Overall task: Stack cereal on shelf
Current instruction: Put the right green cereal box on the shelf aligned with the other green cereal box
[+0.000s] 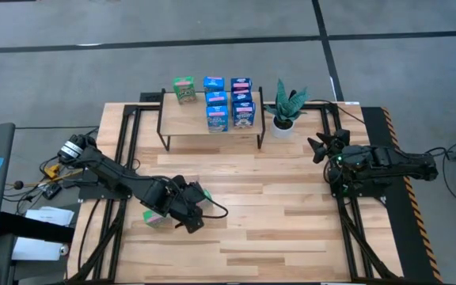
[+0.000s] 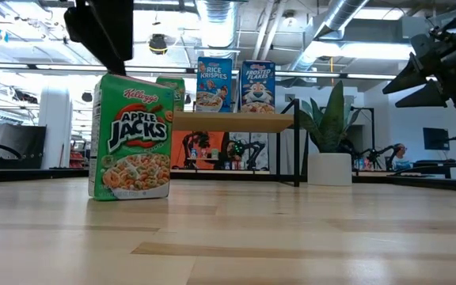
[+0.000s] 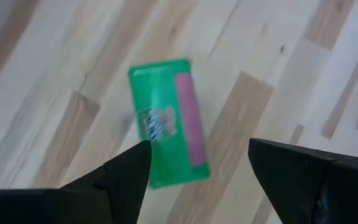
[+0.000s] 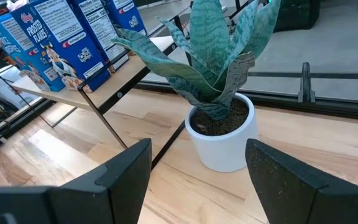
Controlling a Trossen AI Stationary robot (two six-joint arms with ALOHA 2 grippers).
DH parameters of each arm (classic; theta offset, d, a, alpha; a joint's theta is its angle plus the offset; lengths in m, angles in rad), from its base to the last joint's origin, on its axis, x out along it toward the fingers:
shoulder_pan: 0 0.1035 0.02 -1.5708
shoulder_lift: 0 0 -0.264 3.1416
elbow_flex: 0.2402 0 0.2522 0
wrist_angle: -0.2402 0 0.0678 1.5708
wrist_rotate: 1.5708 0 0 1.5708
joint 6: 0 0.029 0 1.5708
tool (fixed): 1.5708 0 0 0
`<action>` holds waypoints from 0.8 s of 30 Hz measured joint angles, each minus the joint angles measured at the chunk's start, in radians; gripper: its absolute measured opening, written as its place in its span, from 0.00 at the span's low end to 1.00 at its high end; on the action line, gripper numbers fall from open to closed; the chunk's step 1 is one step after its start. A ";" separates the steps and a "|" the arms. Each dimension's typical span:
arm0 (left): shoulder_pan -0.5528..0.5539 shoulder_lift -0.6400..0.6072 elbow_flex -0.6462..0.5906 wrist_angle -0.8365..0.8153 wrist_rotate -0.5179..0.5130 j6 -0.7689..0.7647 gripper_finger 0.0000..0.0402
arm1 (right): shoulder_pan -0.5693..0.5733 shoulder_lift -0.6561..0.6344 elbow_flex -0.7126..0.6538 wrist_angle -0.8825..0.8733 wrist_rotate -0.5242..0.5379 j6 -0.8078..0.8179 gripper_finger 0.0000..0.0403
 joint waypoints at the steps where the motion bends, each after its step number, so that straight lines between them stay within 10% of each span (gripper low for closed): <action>1: 0.001 0.000 0.000 -0.006 0.009 0.009 0.66 | 0.000 0.000 0.000 0.000 0.000 0.000 0.71; 24: 0.011 0.006 -0.084 0.003 -0.006 -0.043 0.73 | 0.000 0.000 0.000 -0.002 0.001 0.000 0.71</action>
